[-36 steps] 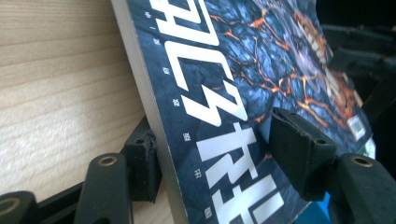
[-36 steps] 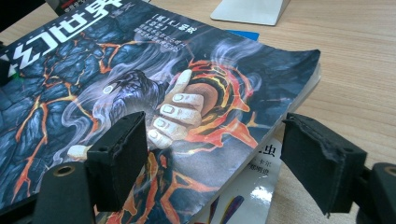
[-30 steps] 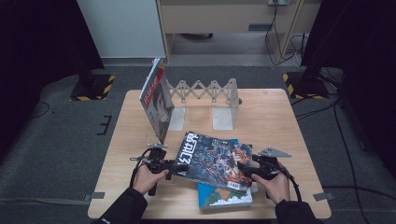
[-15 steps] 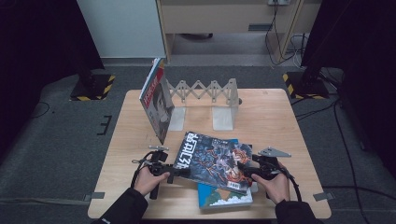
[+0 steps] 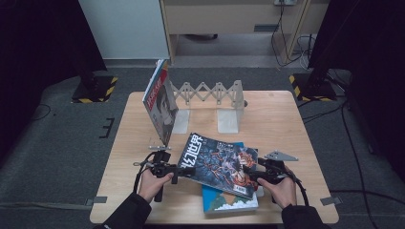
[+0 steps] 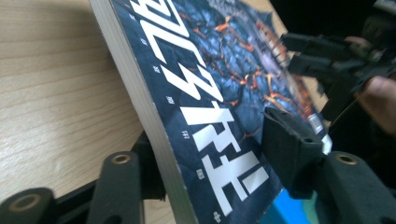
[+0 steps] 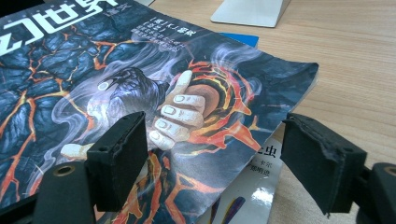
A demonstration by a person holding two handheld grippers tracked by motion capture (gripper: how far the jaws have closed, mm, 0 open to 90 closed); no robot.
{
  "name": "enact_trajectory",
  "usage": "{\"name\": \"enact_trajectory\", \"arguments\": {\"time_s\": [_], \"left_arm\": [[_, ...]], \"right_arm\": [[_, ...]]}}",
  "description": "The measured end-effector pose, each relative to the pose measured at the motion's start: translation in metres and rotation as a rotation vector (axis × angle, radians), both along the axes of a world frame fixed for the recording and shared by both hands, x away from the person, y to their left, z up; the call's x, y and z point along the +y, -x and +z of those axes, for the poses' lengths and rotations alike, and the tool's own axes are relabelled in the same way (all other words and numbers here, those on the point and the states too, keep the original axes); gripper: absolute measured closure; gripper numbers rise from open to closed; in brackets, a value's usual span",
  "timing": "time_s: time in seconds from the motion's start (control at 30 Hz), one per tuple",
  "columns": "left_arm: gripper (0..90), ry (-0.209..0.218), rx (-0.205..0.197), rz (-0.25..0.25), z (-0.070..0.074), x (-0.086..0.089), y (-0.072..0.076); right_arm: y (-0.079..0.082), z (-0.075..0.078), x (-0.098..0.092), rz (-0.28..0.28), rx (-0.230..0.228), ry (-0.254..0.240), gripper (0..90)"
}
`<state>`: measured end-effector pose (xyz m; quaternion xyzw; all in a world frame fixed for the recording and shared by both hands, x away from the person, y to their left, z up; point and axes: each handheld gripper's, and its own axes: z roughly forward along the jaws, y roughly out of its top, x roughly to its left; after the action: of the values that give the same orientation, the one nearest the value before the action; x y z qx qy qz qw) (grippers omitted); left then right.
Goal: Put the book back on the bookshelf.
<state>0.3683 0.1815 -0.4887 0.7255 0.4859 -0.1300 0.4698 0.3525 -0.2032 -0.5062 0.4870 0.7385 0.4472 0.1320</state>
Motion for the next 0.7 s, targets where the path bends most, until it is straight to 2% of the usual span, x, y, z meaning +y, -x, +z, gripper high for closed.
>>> {"name": "enact_trajectory", "arguments": {"time_s": [0.1, 0.23, 0.33, 0.5, 0.63, 0.7], "left_arm": [[45.6, 0.034, 0.021, -0.001, 0.000, -0.002, -0.002], [49.1, 0.008, 0.050, -0.002, -0.003, -0.004, -0.005], [55.1, 0.044, 0.074, 0.011, 0.000, -0.002, -0.006], [64.4, 0.074, 0.067, 0.018, 0.009, -0.001, -0.006], [71.4, 0.126, 0.081, 0.023, 0.017, 0.000, -0.007], [73.3, 0.131, 0.080, 0.025, 0.022, -0.001, -0.007]], "right_arm": [[0.000, -0.001, 0.000, -0.003, 0.000, -0.003, 22.9], [0.000, -0.001, 0.000, -0.002, -0.003, -0.003, 22.9], [0.000, -0.002, 0.000, -0.001, -0.004, -0.006, 22.9], [0.000, -0.001, -0.001, -0.001, 0.004, -0.020, 22.6], [-0.001, 0.000, -0.002, -0.002, 0.009, -0.027, 22.1], [-0.001, 0.001, -0.004, -0.001, 0.009, -0.030, 21.7]]}}
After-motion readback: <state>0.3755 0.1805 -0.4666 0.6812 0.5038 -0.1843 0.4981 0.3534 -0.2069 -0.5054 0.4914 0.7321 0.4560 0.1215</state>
